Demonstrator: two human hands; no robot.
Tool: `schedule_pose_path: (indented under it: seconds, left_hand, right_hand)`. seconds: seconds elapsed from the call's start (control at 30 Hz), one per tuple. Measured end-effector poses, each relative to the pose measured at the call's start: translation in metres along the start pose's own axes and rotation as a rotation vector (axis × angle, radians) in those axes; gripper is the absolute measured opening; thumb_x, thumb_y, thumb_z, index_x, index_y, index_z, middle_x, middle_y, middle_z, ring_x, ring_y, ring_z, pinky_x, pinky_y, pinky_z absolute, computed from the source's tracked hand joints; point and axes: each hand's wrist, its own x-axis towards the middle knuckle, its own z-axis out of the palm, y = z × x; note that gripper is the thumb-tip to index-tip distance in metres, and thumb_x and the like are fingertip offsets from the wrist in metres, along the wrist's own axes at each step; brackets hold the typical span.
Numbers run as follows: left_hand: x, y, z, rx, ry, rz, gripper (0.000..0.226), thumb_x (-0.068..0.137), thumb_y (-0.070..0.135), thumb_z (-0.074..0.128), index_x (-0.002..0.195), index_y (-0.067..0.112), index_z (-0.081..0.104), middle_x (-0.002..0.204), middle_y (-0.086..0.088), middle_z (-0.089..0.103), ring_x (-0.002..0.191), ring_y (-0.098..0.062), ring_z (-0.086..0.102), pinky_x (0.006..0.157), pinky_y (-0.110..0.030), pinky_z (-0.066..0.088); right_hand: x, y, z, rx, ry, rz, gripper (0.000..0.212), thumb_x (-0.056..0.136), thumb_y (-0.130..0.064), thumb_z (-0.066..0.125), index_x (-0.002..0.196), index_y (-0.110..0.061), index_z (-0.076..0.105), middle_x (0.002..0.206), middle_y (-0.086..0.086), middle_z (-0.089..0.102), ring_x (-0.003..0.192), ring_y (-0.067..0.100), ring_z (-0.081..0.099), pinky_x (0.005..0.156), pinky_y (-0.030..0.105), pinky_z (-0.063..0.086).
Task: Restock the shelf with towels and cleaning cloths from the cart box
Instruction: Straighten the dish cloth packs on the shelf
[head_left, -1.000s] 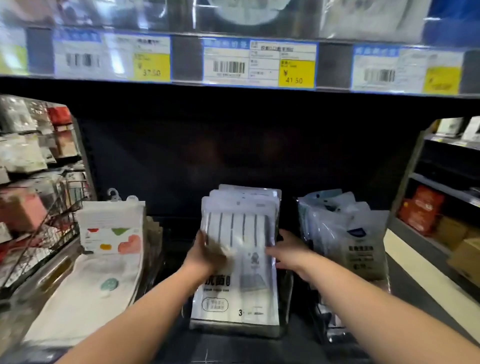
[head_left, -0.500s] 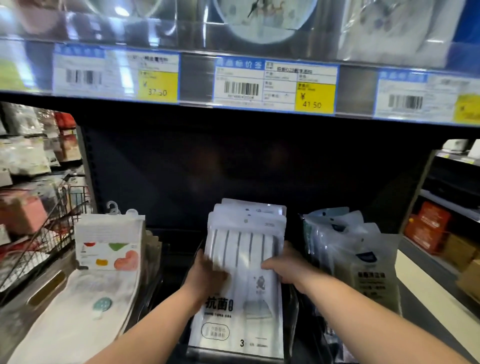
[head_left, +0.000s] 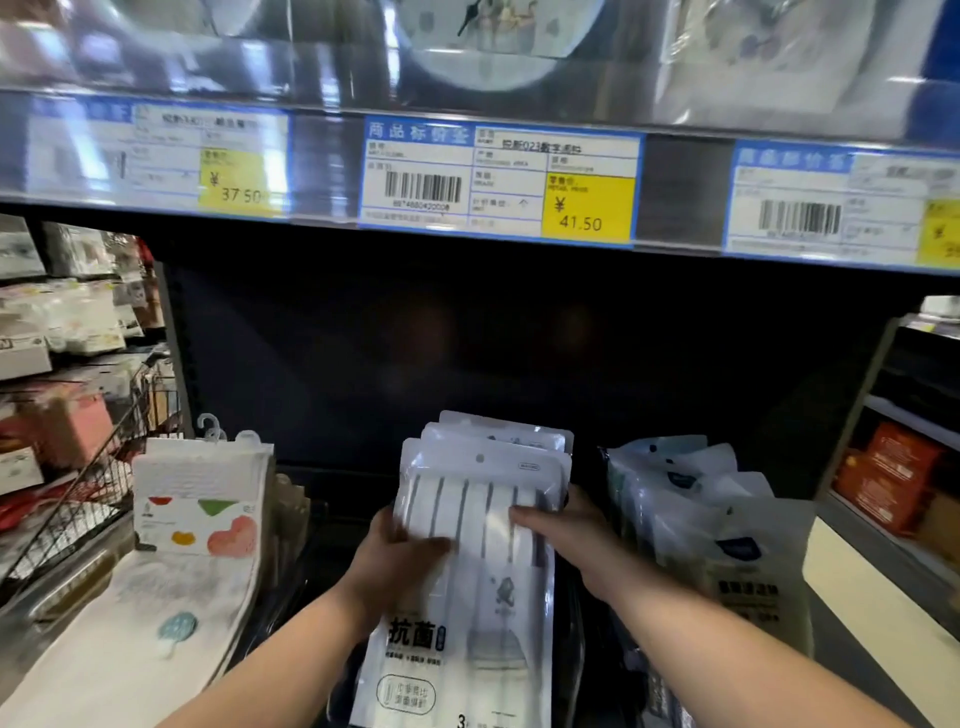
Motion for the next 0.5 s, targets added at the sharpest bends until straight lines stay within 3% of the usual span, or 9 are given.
schedule_pose_path:
  seconds: [0.07, 0.23, 0.37, 0.5]
  left_hand:
    - [0.002, 0.003, 0.001, 0.001, 0.011, 0.009, 0.039, 0.078, 0.007, 0.074, 0.109, 0.006, 0.05, 0.084, -0.007, 0.061, 0.071, -0.02, 0.06, 0.065, -0.033, 0.052]
    - [0.014, 0.017, 0.002, -0.064, 0.032, 0.04, 0.03, 0.078, 0.006, 0.073, 0.102, 0.013, 0.056, 0.094, -0.012, 0.068, 0.081, -0.027, 0.066, 0.075, -0.04, 0.056]
    - [0.018, 0.031, 0.002, -0.119, -0.013, 0.024, 0.027, 0.082, 0.012, 0.071, 0.106, 0.009, 0.058, 0.093, -0.014, 0.068, 0.075, -0.025, 0.066, 0.061, -0.032, 0.053]
    - [0.019, 0.041, 0.0, -0.095, -0.059, -0.027, 0.029, 0.082, 0.017, 0.072, 0.102, 0.001, 0.059, 0.069, -0.009, 0.064, 0.052, -0.019, 0.061, 0.049, -0.027, 0.048]
  right_hand:
    - [0.004, -0.001, -0.002, 0.065, 0.049, -0.025, 0.057, 0.076, -0.013, 0.076, 0.126, -0.016, 0.049, 0.119, 0.003, 0.061, 0.096, 0.012, 0.06, 0.072, 0.019, 0.048]
    - [0.02, -0.013, -0.011, 0.146, -0.025, -0.008, 0.052, 0.082, -0.012, 0.071, 0.129, -0.015, 0.05, 0.122, 0.004, 0.063, 0.103, 0.016, 0.062, 0.07, 0.017, 0.046]
    - [0.024, -0.015, -0.013, 0.16, -0.071, 0.052, 0.042, 0.082, -0.014, 0.071, 0.122, -0.015, 0.056, 0.117, 0.002, 0.065, 0.092, 0.01, 0.062, 0.067, 0.018, 0.045]
    - [0.024, -0.012, -0.016, 0.147, -0.112, 0.057, 0.039, 0.083, -0.004, 0.067, 0.121, -0.007, 0.059, 0.105, 0.003, 0.068, 0.085, 0.008, 0.061, 0.058, 0.013, 0.046]
